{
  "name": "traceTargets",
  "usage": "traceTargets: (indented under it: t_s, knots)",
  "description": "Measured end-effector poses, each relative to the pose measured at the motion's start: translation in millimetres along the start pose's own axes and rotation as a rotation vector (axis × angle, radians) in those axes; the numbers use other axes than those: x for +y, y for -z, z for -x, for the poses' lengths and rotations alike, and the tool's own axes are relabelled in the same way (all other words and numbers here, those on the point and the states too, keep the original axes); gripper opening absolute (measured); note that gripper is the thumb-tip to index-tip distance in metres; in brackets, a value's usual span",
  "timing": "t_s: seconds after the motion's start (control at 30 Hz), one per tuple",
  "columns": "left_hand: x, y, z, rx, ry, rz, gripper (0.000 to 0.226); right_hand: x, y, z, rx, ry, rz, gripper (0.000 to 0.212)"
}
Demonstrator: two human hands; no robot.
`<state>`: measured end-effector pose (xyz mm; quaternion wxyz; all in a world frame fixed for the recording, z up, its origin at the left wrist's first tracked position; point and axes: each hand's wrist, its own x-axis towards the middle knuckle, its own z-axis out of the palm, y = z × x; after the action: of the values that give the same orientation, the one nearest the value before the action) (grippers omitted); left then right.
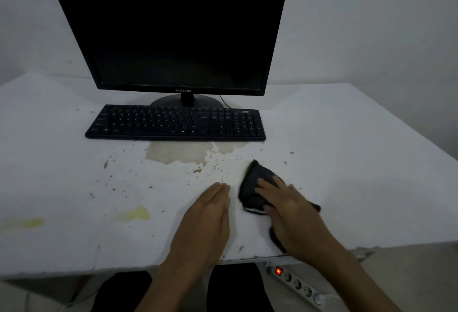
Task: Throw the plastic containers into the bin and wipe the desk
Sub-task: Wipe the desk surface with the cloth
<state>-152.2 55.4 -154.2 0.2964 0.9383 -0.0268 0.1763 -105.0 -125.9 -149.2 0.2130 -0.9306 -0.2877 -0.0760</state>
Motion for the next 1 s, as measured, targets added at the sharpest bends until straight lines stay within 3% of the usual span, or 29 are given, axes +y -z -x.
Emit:
traceTargets:
  t_s: [0.2,0.27,0.37,0.53,0.6,0.8,0.9,1.0]
  knots:
    - [-3,-1,0,0.016,0.017,0.077,0.045,74,53,12,0.111,-0.588,0.074,0.040]
    - [-4,-1,-1,0.018,0.016,0.069,0.045,80,58,-2,0.126,-0.673,0.063,0.040]
    - [-5,-1,-1,0.013,0.011,0.075,0.045,71,50,-35,0.087,-0.626,0.064,0.041]
    - [-8,-1,-1,0.005,0.004,0.093,0.048,27,20,-22,0.006,-0.267,0.068,0.041]
    - [-7,-2,-1,-0.005,0.004,0.084,0.057,36,27,7,0.021,-0.310,0.076,0.040]
    - [-4,-3,-4,-0.009,-0.007,0.063,0.062,84,75,24,0.186,-0.804,0.099,0.042]
    - [-2,-4,-3,-0.031,0.004,0.055,0.062,88,65,-7,0.126,-0.762,0.105,0.045]
    - [-3,-4,-2,-0.025,-0.002,0.043,0.061,62,35,-40,0.038,-0.511,0.059,0.045]
